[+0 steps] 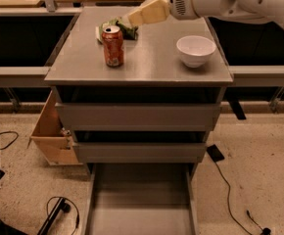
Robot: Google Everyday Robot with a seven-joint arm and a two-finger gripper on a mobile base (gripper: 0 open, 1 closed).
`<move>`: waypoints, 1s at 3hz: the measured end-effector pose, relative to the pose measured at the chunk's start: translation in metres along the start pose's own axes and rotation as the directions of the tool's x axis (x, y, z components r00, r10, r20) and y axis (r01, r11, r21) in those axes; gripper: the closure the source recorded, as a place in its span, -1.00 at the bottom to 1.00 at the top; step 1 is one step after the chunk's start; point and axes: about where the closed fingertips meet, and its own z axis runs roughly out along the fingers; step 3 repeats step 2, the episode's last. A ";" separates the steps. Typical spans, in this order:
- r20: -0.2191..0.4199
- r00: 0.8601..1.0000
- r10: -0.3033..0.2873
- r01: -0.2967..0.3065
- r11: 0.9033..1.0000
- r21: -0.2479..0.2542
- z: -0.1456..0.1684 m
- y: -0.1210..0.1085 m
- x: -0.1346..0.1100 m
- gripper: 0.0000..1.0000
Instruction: Pick coke can from bottom drawer and place on counter
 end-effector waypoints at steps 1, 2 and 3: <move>-0.055 0.999 0.001 0.008 0.985 0.172 -0.057 0.001 0.000 -1.00; -0.134 0.991 0.009 0.032 0.952 0.304 -0.107 0.009 0.011 -1.00; -0.134 0.991 0.009 0.032 0.952 0.304 -0.107 0.009 0.011 -1.00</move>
Offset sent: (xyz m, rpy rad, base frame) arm -0.1084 -0.1045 0.0157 -0.1779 -0.0181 -0.4343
